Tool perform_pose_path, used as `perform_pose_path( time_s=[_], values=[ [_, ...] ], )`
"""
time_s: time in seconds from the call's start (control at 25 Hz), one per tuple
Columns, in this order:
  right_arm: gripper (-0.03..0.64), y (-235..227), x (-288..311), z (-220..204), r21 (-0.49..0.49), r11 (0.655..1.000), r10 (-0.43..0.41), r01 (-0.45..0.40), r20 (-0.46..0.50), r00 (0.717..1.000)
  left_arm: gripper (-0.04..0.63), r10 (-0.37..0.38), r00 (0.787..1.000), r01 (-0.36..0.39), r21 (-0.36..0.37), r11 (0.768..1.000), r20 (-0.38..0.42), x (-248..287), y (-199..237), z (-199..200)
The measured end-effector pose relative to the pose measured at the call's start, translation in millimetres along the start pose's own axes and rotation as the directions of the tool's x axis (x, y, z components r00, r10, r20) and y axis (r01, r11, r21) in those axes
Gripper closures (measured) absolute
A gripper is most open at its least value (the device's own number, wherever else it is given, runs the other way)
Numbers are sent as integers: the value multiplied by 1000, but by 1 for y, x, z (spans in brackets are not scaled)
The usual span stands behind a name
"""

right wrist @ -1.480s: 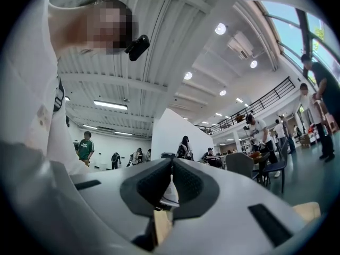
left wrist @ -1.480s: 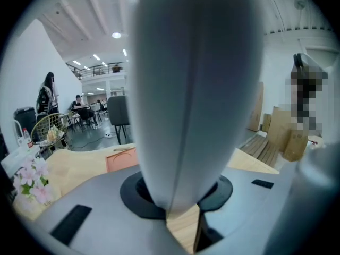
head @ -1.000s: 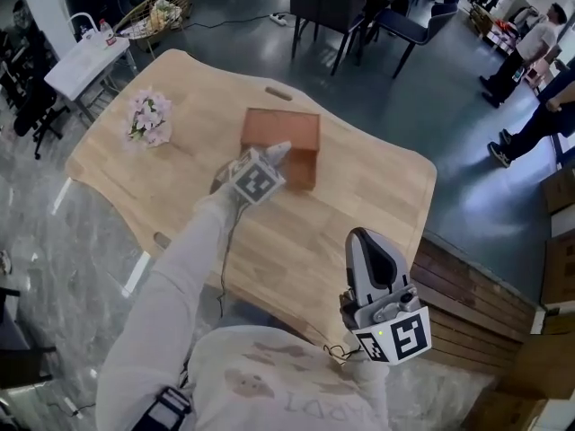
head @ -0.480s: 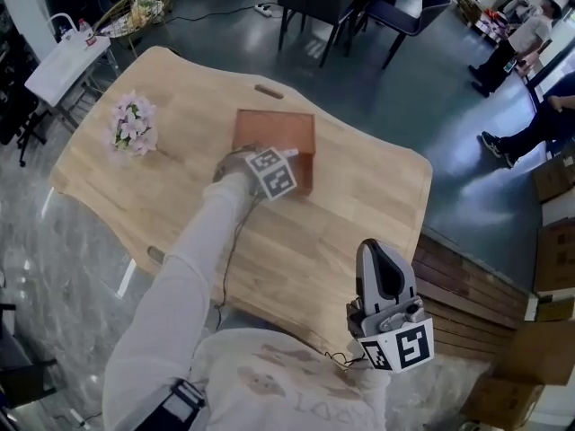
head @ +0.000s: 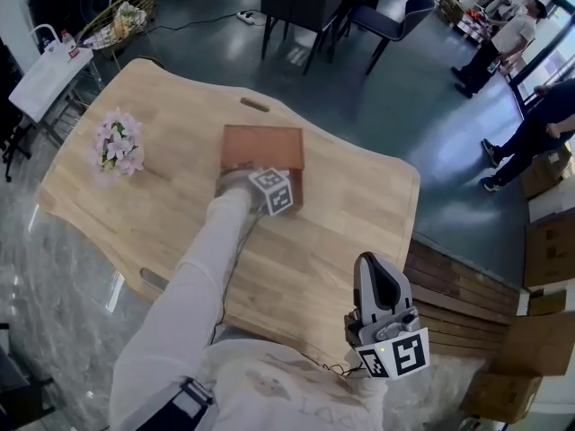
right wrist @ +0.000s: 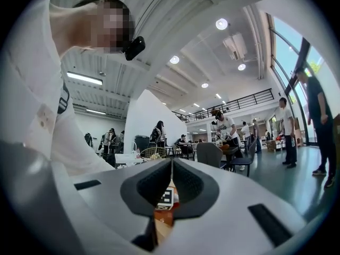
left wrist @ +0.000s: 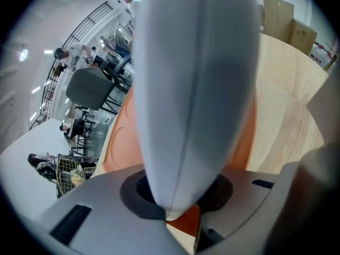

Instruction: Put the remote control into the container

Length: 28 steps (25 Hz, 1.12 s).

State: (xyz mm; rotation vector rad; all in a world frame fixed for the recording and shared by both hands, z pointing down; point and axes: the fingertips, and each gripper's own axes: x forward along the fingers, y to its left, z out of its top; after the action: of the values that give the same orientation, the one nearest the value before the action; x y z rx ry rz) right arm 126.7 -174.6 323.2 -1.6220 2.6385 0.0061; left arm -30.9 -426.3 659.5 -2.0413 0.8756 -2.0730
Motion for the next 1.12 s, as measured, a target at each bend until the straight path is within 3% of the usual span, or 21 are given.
perform_pose_path(
  time_s=[0.24,0.52,1.12],
  values=[
    [598,-5,2,0,-3,1000,-23,23,-8,1000,489,36,993,-28,76,997,-108,15,-3,-7],
    [600,-10,2,-1,-6,999,-40,40,-10,999,489,79,970,-41,168,985,-231,30,-8,-13],
    [598,-24,-8,-3,3,998,-69,69,-13,998,489,82,958,-3,277,961,-276,36,-16,-10]
  ],
)
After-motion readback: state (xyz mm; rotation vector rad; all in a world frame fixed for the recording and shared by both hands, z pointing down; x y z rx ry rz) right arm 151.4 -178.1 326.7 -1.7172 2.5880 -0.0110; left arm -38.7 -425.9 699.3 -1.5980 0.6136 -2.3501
